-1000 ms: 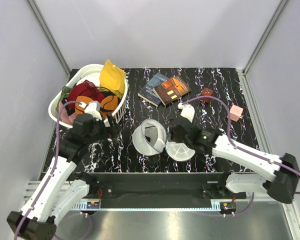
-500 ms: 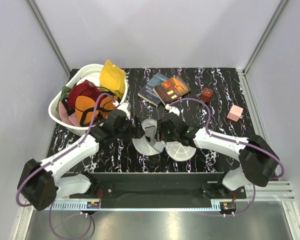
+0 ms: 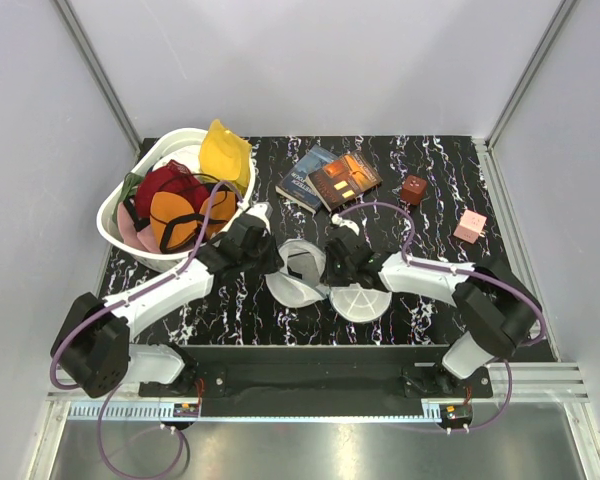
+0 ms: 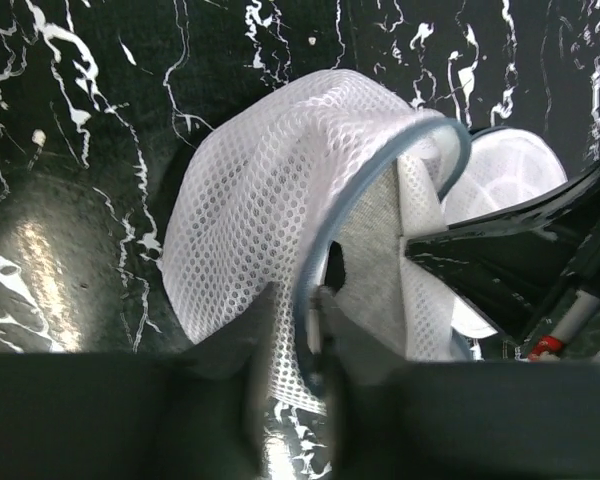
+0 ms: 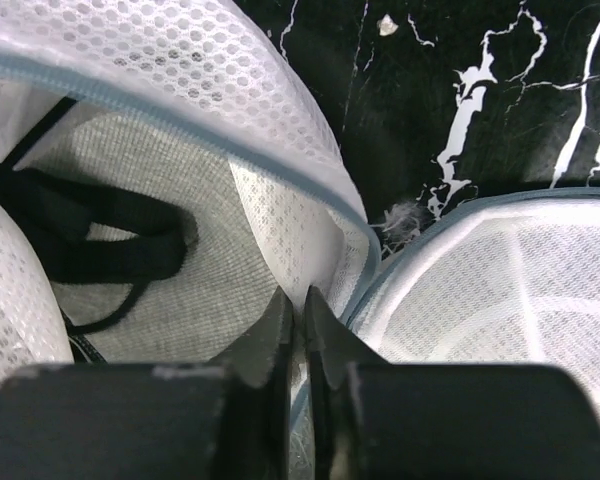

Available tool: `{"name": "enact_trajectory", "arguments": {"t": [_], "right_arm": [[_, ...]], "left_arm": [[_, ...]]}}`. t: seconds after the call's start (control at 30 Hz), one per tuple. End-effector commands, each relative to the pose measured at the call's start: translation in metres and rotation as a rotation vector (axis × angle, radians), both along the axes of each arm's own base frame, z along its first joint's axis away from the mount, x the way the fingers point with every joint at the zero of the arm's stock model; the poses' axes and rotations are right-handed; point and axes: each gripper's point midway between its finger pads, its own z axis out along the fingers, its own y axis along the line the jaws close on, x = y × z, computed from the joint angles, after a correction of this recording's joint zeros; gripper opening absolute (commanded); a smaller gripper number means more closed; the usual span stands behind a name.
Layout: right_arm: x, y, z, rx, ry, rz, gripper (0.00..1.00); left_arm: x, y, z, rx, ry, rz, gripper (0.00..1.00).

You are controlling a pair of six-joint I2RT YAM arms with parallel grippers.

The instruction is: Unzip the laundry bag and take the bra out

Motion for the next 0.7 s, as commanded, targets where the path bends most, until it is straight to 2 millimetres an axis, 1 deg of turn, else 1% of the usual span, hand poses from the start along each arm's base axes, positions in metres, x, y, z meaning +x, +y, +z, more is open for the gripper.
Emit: {"name": "enact_trajectory", "arguments": {"t": [0.0,0.07,0.1,0.17,0.2,0.23,0.27,0.3,0.33,0.37,0.4,0.43,0.47,0.5,0.6,0.63,0.67], "right_arm": [[0.004,-0.010,0.024,0.003,-0.051,-0.022,0.00],[0.005,-0.020,0.033,-0.032,-0.077,-0.040,0.00],[0.001,-0.029,0.041,-0.052,-0.081,-0.048,0.00],[0.002,-0.043,0.053,-0.086,-0.116,-0.078,0.00],[-0.003,-0.052,0.065,-0.090,-0.129,-0.090,0.00],[-0.004,-0.058,0.072,-0.096,-0.151,-0.101,0.00],[-0.007,-0.064,0.084,-0.083,-0.169,-0.112,0.00],[-0.009,-0.067,0.088,-0.078,-0.178,-0.116,0.00],[-0.011,-0.069,0.091,-0.071,-0.182,-0.113,0.00],[-0.014,-0.071,0.095,-0.063,-0.187,-0.114,0.00],[-0.015,-0.071,0.096,-0.058,-0.186,-0.117,0.01],[-0.017,-0.072,0.092,-0.059,-0.175,-0.117,0.02],[-0.019,-0.074,0.088,-0.064,-0.165,-0.121,0.02],[-0.021,-0.076,0.082,-0.074,-0.152,-0.123,0.02],[-0.027,-0.081,0.066,-0.103,-0.110,-0.134,0.07],[-0.029,-0.081,0.064,-0.101,-0.100,-0.137,0.07],[-0.031,-0.082,0.060,-0.106,-0.090,-0.139,0.11]], "left_arm": [[0.011,0.002,0.016,-0.006,-0.083,0.030,0.01],[0.008,0.008,0.017,0.000,-0.086,0.043,0.00],[0.006,0.010,0.018,-0.003,-0.086,0.049,0.00],[0.002,0.015,0.023,-0.016,-0.108,0.063,0.00],[0.000,0.017,0.030,-0.032,-0.125,0.071,0.00],[-0.003,0.021,0.025,-0.023,-0.120,0.078,0.00],[-0.005,0.023,0.023,-0.027,-0.119,0.085,0.00],[-0.006,0.024,0.024,-0.035,-0.125,0.085,0.00],[-0.011,0.023,0.015,-0.038,-0.107,0.069,0.00],[-0.013,0.021,0.012,-0.053,-0.094,0.068,0.00],[-0.013,0.015,0.010,-0.076,-0.096,0.057,0.00],[-0.019,0.011,0.001,-0.083,-0.071,0.038,0.00],[-0.021,0.007,-0.002,-0.091,-0.063,0.033,0.00],[-0.024,0.002,-0.007,-0.088,-0.055,0.019,0.00],[-0.030,-0.004,-0.023,-0.077,-0.035,0.016,0.00],[-0.031,-0.007,-0.024,-0.080,-0.033,0.011,0.00],[-0.031,-0.011,-0.023,-0.092,-0.038,0.007,0.00]]}}
